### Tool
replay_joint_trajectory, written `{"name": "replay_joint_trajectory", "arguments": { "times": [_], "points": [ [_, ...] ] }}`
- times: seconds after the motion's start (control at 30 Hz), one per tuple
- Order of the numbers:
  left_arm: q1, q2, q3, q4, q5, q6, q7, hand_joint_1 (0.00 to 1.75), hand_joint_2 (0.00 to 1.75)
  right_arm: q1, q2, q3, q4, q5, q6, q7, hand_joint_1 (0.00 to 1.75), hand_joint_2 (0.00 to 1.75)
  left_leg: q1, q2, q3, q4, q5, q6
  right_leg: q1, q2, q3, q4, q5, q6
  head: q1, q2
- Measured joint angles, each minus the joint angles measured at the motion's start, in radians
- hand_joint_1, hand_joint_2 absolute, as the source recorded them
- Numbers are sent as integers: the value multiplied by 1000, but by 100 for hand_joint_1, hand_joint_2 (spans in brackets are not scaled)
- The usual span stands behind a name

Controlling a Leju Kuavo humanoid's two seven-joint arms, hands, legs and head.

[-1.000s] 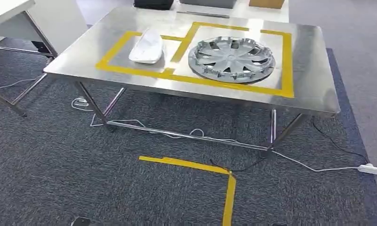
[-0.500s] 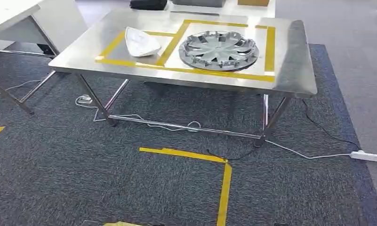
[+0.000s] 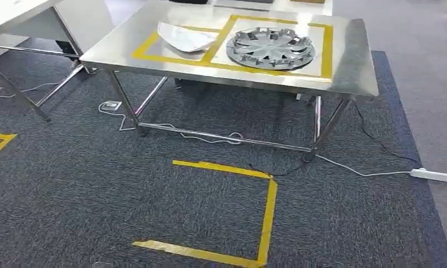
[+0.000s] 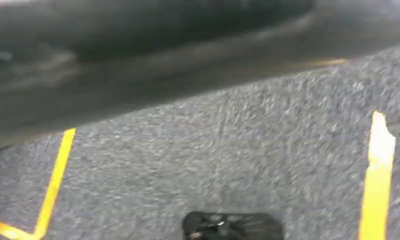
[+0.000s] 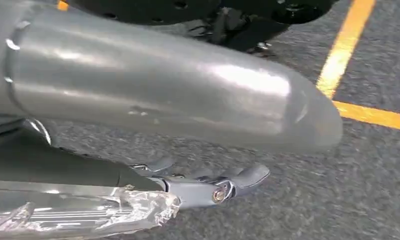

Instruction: Take the parts from the cabinet and place them on the table.

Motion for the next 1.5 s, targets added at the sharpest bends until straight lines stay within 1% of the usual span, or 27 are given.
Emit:
{"name": "replay_joint_trajectory", "arguments": {
  "times": [0.07,0.1,0.13,0.17,0.2,0.3,0.33,0.43,0.5,0.53,0.6,0.63,0.67,0.73,0.8,0.83,0.87,0.9,0.97,1.0,1.07,1.13,1.17,1.2,1.33,1.4,1.5],
  "points": [
    [1,0,1,1,-4,-5,0,0,0,2,0,0,0,3,0,0,0,0,-3,-11,-40,1,30,-4,4,4,42,-18,103,-10,0,0],
    [1,0,2,1,-8,-6,0,0,0,2,0,0,0,4,0,0,0,0,-3,-20,-58,1,44,-6,7,16,93,-75,126,-19,0,0],
    [-1,-1,2,1,-10,-6,0,0,0,2,0,0,0,4,0,0,0,0,-2,-30,-69,3,59,-10,9,51,169,-174,108,-30,0,0],
    [-1,-3,2,1,-12,-5,2,0,0,2,0,0,0,4,0,0,0,0,-7,-38,-76,6,68,-14,15,94,280,-305,53,-39,1,0],
    [-2,-4,2,1,-13,-4,3,0,0,2,0,0,0,5,0,0,0,0,-9,-45,-79,9,78,-16,8,89,305,-387,17,-35,-1,0],
    [-1,-3,2,1,-20,-4,6,0,0,4,5,0,0,5,1,-1,0,0,-4,-77,-83,5,103,-32,17,55,300,-380,26,-42,0,0],
    [1,-3,2,2,-22,-4,7,0,0,5,5,0,1,6,1,0,0,0,-2,-62,-91,22,86,-33,10,34,296,-383,35,-49,0,0],
    [4,-3,2,2,-31,-3,17,0,0,11,5,-1,1,5,1,0,0,0,6,-13,-146,202,-78,-50,13,-5,278,-382,51,-61,-10,0],
    [4,-4,2,3,-33,-2,23,0,0,13,5,-1,1,5,1,-1,0,0,13,-6,-172,320,-110,-59,13,-35,265,-379,57,-58,-10,0],
    [6,-4,2,4,-35,-2,26,0,0,13,5,-1,1,5,1,0,0,0,16,-3,-153,314,-93,-62,13,-48,260,-377,59,-55,-10,0],
    [11,-4,2,4,-38,-2,28,0,0,12,7,-1,1,5,1,0,0,0,21,10,-60,183,-33,-65,10,-72,255,-370,58,-51,-10,0],
    [11,-4,2,4,-38,-1,29,0,0,11,7,-1,1,5,1,0,0,0,21,37,-1,92,-7,-64,10,-83,264,-365,55,-47,-10,0],
    [9,-6,2,5,-40,-1,31,0,0,11,7,-1,1,5,1,0,0,0,12,84,30,47,-30,-61,15,-92,248,-361,51,-40,-11,0],
    [9,-6,2,5,-42,5,36,0,0,10,7,0,1,5,0,-1,0,0,8,79,23,32,-33,-35,22,-111,253,-352,45,-30,-7,0],
    [13,-5,2,6,-46,9,37,0,0,5,8,-1,1,5,-1,-1,0,0,8,57,15,31,-32,-25,21,-131,264,-351,43,-21,-9,0],
    [14,-6,2,6,-48,9,37,0,0,3,8,-1,1,5,-1,-2,0,0,14,49,17,26,-27,-18,15,-107,250,-344,30,-12,-12,0],
    [13,-5,2,6,-48,9,37,0,0,0,8,-1,1,5,-2,-3,0,0,14,40,13,26,-25,-14,13,-46,236,-308,6,-7,0,0],
    [11,-6,2,6,-48,9,37,0,0,0,8,0,1,5,-2,-3,0,0,14,29,9,26,-23,-10,10,-14,199,-233,-33,-4,2,0],
    [7,-8,2,6,-49,6,37,0,0,5,8,0,1,6,-2,-3,0,0,12,4,2,26,-20,-5,8,1,108,-56,-100,-2,2,0],
    [8,-8,2,6,-50,5,37,0,0,7,8,0,1,6,-2,-3,0,0,10,-11,1,26,-18,-3,8,1,73,-2,-104,-1,2,0],
    [11,-9,2,6,-50,3,37,0,0,8,9,-1,1,6,-3,-3,0,0,9,-36,4,26,-18,-5,8,4,82,-57,-34,-6,2,0],
    [10,-10,2,6,-50,2,37,0,0,7,8,-1,1,6,-5,-4,0,0,9,-63,9,26,-16,-8,7,31,154,-237,74,-14,2,0],
    [9,-11,2,6,-50,0,37,0,0,7,8,-1,1,6,-6,-5,0,0,10,-73,6,27,-14,-10,5,79,177,-299,90,-17,2,0],
    [5,-11,2,6,-51,0,37,0,0,6,9,-1,1,6,-6,-6,0,0,4,-87,0,33,-14,-16,0,89,188,-325,84,-17,0,0],
    [13,-11,4,6,-51,-1,37,0,0,6,11,-1,1,6,-8,-6,0,0,12,-112,-20,34,-3,-42,0,50,190,-334,94,-33,0,0],
    [13,-12,4,6,-51,-2,37,0,0,6,11,-1,1,6,-10,-7,0,0,11,-27,-56,111,-65,-51,0,25,190,-337,98,-44,-8,0],
    [7,-12,4,6,-51,-3,37,0,0,12,11,-1,1,6,-10,-7,0,0,17,-5,-154,326,-158,-65,3,-24,186,-336,97,-45,-9,0]
  ]
}}
